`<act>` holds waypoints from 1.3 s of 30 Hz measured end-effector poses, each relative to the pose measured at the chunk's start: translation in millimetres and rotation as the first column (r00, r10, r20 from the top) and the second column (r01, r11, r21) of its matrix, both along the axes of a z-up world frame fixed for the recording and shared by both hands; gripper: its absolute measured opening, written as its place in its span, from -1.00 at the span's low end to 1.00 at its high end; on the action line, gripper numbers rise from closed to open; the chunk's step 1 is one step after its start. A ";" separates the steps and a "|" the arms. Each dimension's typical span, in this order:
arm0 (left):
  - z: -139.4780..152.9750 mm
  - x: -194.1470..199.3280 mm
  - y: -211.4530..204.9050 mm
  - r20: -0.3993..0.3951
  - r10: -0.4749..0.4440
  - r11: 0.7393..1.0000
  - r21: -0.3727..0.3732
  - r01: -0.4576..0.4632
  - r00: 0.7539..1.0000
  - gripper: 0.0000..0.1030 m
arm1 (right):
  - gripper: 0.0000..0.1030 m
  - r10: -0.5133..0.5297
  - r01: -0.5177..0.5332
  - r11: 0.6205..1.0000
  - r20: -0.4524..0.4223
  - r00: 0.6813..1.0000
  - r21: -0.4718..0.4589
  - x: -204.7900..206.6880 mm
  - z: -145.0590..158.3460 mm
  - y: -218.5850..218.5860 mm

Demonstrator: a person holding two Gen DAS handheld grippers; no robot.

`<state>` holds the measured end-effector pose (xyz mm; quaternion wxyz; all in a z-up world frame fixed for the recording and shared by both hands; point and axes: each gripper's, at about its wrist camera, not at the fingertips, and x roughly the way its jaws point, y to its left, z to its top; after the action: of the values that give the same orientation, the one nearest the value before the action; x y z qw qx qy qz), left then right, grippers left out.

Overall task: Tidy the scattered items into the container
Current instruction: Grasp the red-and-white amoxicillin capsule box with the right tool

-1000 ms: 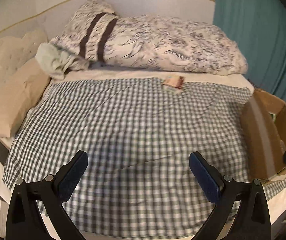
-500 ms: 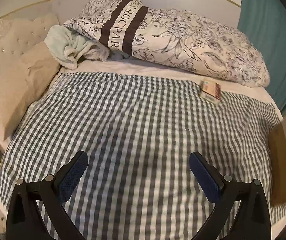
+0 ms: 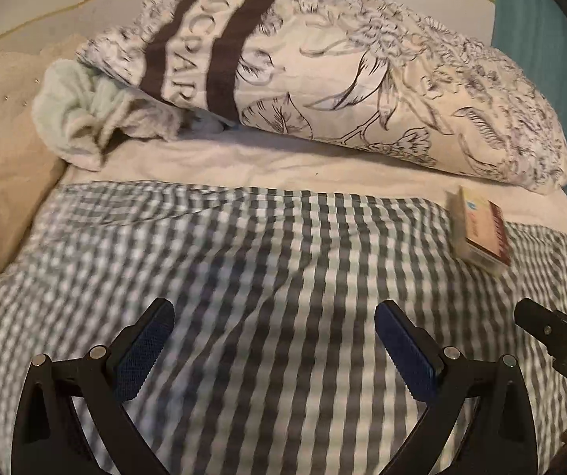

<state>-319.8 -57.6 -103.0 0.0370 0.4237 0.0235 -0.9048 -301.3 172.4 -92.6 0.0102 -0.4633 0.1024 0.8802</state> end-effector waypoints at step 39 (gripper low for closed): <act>-57.9 -22.0 -8.8 0.013 -0.012 0.990 0.143 0.010 1.000 1.00 | 0.65 -0.348 0.355 0.934 0.137 0.928 -0.036 -132.9 -30.0 37.4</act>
<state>-341.8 -66.4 -160.9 0.0018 0.4314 0.0856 -0.8981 -434.1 209.8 -122.6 0.1602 -0.4932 0.2095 0.8290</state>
